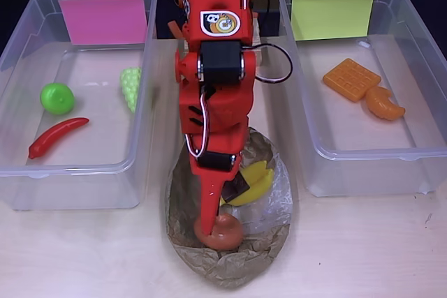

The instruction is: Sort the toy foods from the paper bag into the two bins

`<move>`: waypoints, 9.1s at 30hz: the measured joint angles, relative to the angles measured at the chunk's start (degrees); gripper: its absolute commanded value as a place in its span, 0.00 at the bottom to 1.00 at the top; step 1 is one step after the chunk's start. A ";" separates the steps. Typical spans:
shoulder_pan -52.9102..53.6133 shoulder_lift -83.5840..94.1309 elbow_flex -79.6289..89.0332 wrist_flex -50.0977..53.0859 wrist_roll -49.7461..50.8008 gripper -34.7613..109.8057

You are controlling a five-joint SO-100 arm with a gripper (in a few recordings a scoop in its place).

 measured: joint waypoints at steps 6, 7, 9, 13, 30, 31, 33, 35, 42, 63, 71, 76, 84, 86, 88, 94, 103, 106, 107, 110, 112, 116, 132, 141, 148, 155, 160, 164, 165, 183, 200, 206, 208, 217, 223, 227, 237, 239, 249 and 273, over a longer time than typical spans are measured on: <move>-0.18 -6.94 -7.73 0.79 -3.87 0.55; 0.00 -8.44 -9.67 0.44 -4.31 0.55; 0.62 -11.95 -14.06 2.99 -5.89 0.54; 1.14 -17.40 -21.18 4.92 -7.38 0.54; 0.26 -22.94 -27.77 4.92 -7.65 0.37; 0.26 -22.76 -27.77 4.92 -7.65 0.37; 0.26 -22.68 -27.60 4.92 -7.65 0.39; 0.26 -22.68 -27.60 4.92 -7.65 0.40; 0.18 -22.59 -27.60 7.65 -7.65 0.43; -4.39 -14.06 -20.48 9.67 -6.77 0.33; -4.22 -14.50 -20.83 9.67 -6.42 0.36; -4.04 -15.56 -23.29 11.16 -6.59 0.36; -2.72 -16.96 -26.46 12.30 -7.65 0.38; -2.37 -18.02 -26.63 12.13 -7.65 0.39; -1.93 -18.28 -26.98 12.30 -7.65 0.39; -0.88 -19.25 -27.60 13.45 -8.17 0.42; 0.79 -19.25 -27.25 14.15 -8.17 0.37; 0.79 -19.25 -27.25 13.36 -8.61 0.35; 0.79 -19.25 -27.25 13.54 -8.70 0.34; 0.79 -19.25 -27.25 13.27 -8.70 0.34; 0.62 -19.16 -27.51 13.80 -8.70 0.34; -1.41 -18.63 -30.94 16.70 -8.35 0.34; -11.78 5.80 -29.53 24.52 4.48 0.36; -23.20 26.19 -12.48 24.43 24.52 0.36; -37.00 35.16 1.23 18.72 44.21 0.37; -47.20 45.97 23.38 4.66 60.03 0.38; -51.59 50.10 36.74 -4.75 65.48 0.37; -54.14 52.12 46.67 -11.87 69.52 0.40; -54.93 52.38 48.69 -13.36 70.49 0.41; -55.90 53.35 55.02 -21.18 66.62 0.44; -29.53 58.62 32.78 -16.44 14.68 0.24; -24.43 59.50 32.78 -15.91 7.03 0.31; -22.15 61.17 34.19 -15.12 5.27 0.34; -13.89 63.11 49.75 -18.19 -0.26 0.45; -10.99 53.96 51.42 -20.92 9.32 0.47; -10.28 48.08 51.42 -22.06 19.25 0.48; -9.23 40.34 52.03 -24.70 33.13 0.47; -9.76 38.76 51.86 -25.66 34.54 0.47; -9.84 29.53 51.94 -35.86 38.76 0.45; -5.89 20.39 39.73 -27.16 32.34 0.30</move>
